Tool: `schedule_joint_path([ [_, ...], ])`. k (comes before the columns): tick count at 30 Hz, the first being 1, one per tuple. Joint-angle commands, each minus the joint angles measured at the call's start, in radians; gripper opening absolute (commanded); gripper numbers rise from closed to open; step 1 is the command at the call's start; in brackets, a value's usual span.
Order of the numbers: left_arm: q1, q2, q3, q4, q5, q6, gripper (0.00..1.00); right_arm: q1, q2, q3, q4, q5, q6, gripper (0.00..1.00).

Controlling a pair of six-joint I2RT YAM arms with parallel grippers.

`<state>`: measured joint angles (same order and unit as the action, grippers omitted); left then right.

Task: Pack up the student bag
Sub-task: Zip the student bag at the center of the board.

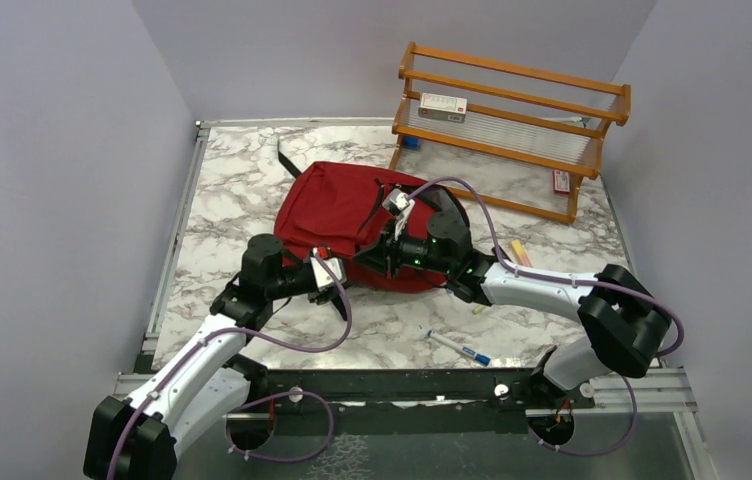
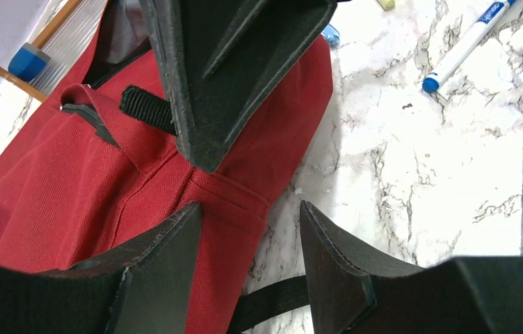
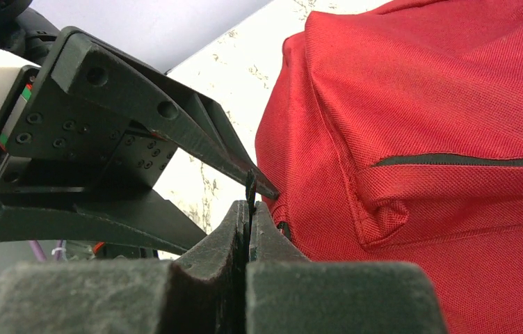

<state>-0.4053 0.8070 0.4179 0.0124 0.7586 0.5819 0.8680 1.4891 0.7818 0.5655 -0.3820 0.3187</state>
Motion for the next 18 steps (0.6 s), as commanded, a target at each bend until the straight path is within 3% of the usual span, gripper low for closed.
schedule_joint_path([
  [1,-0.030,0.041,0.054,0.012,-0.021,0.094,0.55,0.000,-0.044,-0.004,0.038,-0.063,0.027,0.01],
  [18,-0.044,0.059,0.036,0.136,-0.074,0.113,0.53,0.000,-0.039,-0.020,0.054,-0.107,0.070,0.01],
])
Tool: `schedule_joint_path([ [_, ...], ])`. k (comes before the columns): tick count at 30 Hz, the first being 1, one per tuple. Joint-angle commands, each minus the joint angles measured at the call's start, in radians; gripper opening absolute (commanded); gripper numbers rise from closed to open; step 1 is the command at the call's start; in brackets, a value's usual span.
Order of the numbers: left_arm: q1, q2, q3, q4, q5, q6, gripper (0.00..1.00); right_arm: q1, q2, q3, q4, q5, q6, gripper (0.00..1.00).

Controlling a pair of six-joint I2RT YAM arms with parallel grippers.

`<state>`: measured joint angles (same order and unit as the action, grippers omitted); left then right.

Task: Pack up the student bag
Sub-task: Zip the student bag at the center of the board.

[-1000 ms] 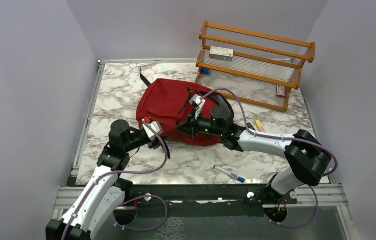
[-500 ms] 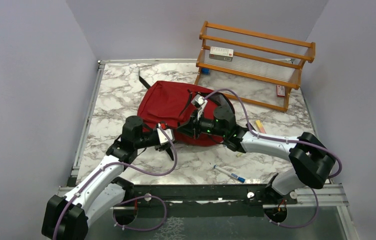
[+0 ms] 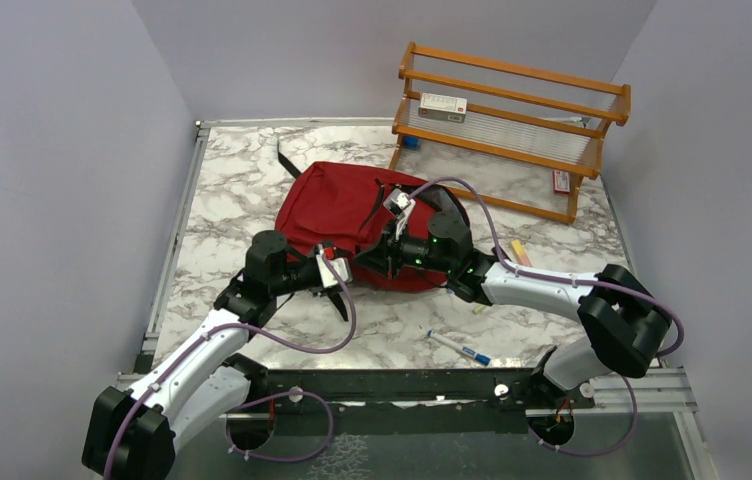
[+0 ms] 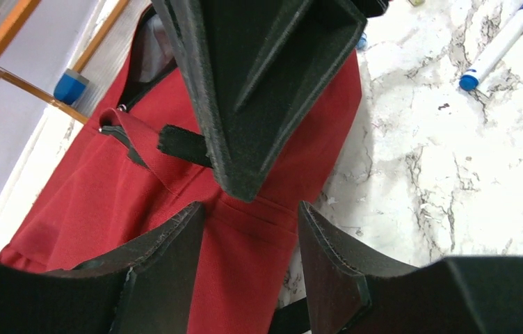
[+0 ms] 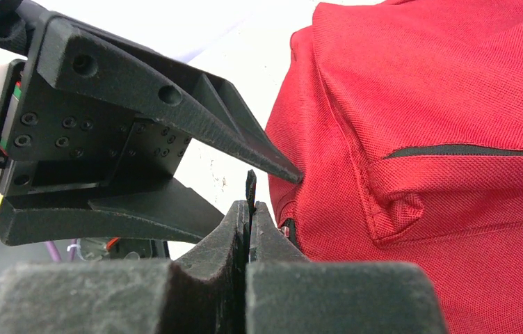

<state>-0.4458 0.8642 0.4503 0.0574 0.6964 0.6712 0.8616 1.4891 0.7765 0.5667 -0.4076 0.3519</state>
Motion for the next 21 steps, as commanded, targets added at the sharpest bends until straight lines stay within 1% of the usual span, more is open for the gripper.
schedule_joint_path([
  [1,-0.004,0.009,0.006,0.093,-0.009,0.023,0.53,0.008,-0.043,-0.017,0.054,-0.082,0.042,0.01],
  [3,-0.005,0.026,0.007,0.093,-0.008,0.028,0.52,0.006,-0.049,-0.021,0.062,-0.081,0.053,0.01],
  [6,-0.013,0.042,0.008,0.090,-0.014,0.037,0.45,0.007,-0.055,-0.027,0.067,-0.071,0.060,0.01],
  [10,-0.038,0.044,0.019,0.036,-0.040,0.064,0.36,0.007,-0.060,-0.036,0.064,-0.047,0.068,0.01],
  [16,-0.097,0.009,0.019,-0.055,-0.064,0.103,0.34,0.006,-0.081,-0.032,0.030,0.032,0.085,0.01],
  [21,-0.131,0.022,0.011,-0.056,-0.100,0.117,0.34,0.007,-0.085,-0.018,0.012,0.034,0.081,0.01],
])
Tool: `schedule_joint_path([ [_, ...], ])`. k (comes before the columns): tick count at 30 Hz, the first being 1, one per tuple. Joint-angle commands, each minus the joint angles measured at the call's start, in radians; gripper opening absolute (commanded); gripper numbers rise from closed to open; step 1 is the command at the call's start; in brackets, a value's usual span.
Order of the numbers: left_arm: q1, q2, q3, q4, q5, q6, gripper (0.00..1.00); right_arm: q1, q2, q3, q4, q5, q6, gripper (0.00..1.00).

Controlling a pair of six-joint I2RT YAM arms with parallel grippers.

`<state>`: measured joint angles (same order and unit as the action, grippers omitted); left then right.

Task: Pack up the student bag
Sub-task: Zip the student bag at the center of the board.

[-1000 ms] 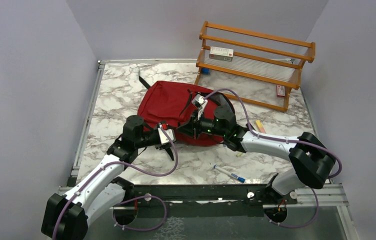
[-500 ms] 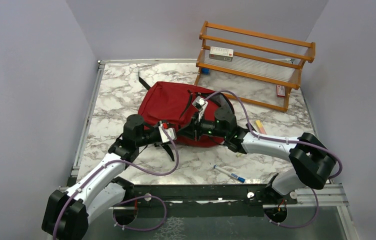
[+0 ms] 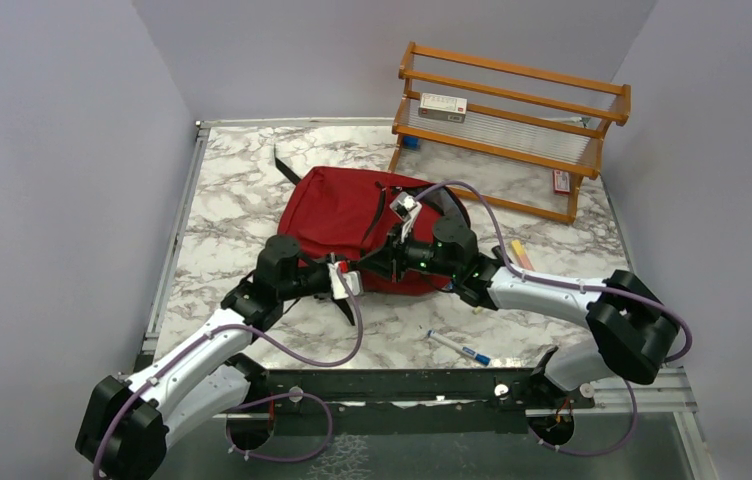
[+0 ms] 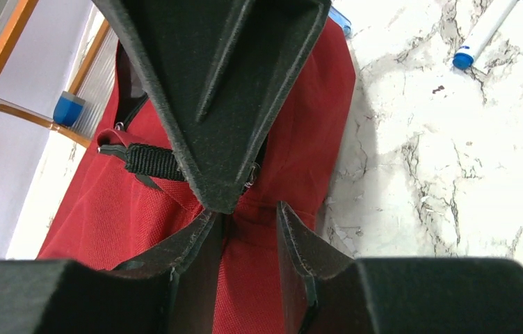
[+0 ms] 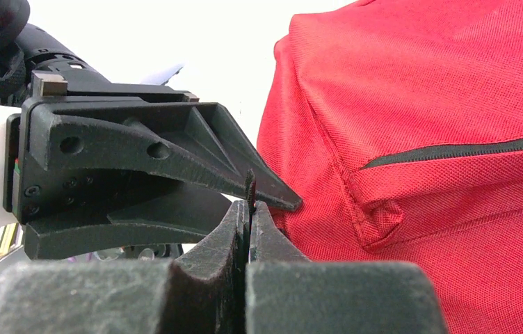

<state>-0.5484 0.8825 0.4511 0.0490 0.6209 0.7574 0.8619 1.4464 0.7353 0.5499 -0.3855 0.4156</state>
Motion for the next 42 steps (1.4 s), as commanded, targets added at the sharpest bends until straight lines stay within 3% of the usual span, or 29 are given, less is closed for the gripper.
schedule_joint_path([
  [1,-0.030,0.012,0.016,-0.047,-0.029,0.032,0.34,0.006,-0.044,0.025,0.027,0.006,0.017,0.01],
  [8,-0.033,0.047,0.044,-0.087,-0.060,0.035,0.17,0.005,-0.064,0.009,0.015,0.026,0.021,0.01],
  [11,-0.032,0.051,0.044,-0.089,-0.066,0.036,0.00,0.006,-0.086,-0.005,-0.016,0.087,0.006,0.01],
  [24,-0.032,0.027,0.071,-0.173,-0.078,0.039,0.00,0.006,-0.242,-0.065,-0.174,0.493,-0.084,0.01],
  [32,-0.034,0.023,0.116,-0.258,-0.098,0.043,0.00,-0.018,-0.270,-0.083,-0.225,0.607,-0.124,0.00],
  [42,-0.034,-0.015,0.124,-0.332,-0.261,0.045,0.00,-0.099,-0.331,-0.140,-0.209,0.637,-0.235,0.01],
])
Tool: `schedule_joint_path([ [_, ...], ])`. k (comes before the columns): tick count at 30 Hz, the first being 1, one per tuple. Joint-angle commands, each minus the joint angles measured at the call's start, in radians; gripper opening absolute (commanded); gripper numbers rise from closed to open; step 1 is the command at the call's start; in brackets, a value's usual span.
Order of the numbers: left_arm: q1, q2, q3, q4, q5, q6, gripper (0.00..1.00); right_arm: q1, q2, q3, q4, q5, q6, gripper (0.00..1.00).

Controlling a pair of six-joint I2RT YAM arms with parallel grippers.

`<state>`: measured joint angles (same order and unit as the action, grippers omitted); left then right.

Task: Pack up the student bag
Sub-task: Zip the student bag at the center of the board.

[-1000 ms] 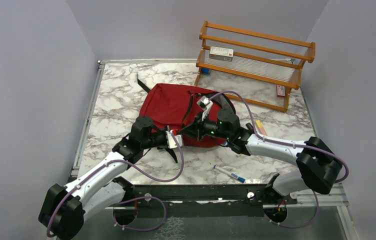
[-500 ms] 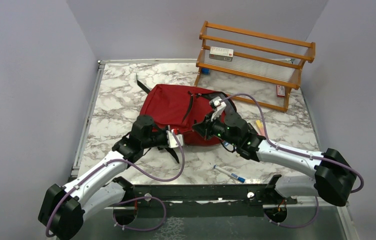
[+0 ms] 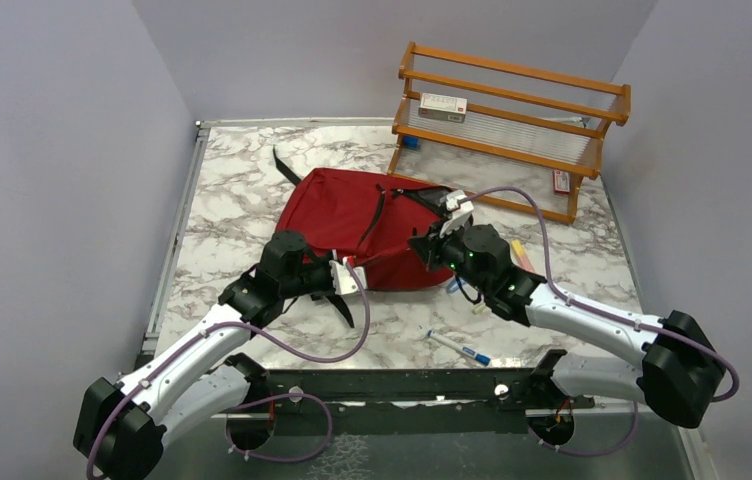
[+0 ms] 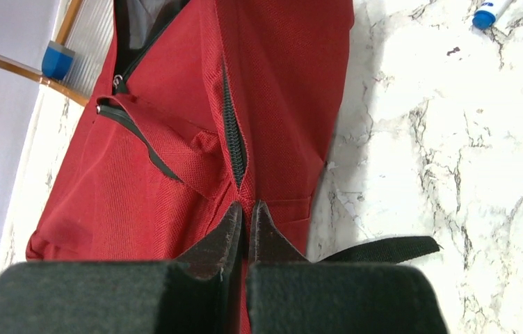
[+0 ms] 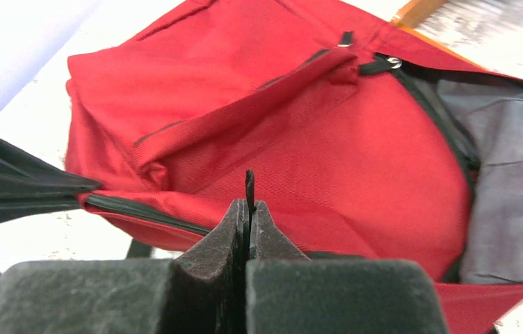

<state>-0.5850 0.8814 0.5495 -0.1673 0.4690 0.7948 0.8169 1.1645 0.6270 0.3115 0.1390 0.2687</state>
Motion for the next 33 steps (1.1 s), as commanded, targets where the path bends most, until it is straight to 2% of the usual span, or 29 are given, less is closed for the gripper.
schedule_joint_path([
  [1,0.002,-0.013,0.027,-0.120,-0.121,0.006,0.00,-0.067,-0.053,-0.042,0.037,0.113,-0.094,0.01],
  [11,0.002,0.017,0.045,-0.147,-0.275,-0.025,0.00,-0.174,-0.047,-0.087,0.079,0.186,-0.103,0.01],
  [16,0.003,0.011,0.043,-0.150,-0.374,-0.052,0.00,-0.183,-0.055,-0.067,0.030,0.248,-0.095,0.01],
  [19,0.004,0.003,0.032,-0.133,-0.454,-0.072,0.00,-0.184,-0.063,-0.048,-0.004,0.208,-0.090,0.01],
  [22,0.007,-0.013,0.017,-0.100,-0.501,-0.087,0.00,-0.185,-0.089,-0.047,0.014,0.025,-0.115,0.01],
  [23,0.008,-0.022,0.014,-0.095,-0.496,-0.088,0.03,-0.184,-0.095,-0.044,0.021,-0.058,-0.126,0.01],
  [25,0.010,-0.050,0.007,-0.076,-0.478,-0.097,0.22,-0.185,-0.094,-0.024,0.003,-0.236,-0.148,0.01],
  [29,0.011,-0.129,-0.002,-0.073,-0.307,-0.074,0.41,-0.184,-0.049,0.031,-0.056,-0.576,-0.192,0.01],
  [33,0.012,-0.196,-0.006,-0.066,-0.057,-0.069,0.55,-0.183,0.006,0.064,-0.077,-0.800,-0.180,0.01],
])
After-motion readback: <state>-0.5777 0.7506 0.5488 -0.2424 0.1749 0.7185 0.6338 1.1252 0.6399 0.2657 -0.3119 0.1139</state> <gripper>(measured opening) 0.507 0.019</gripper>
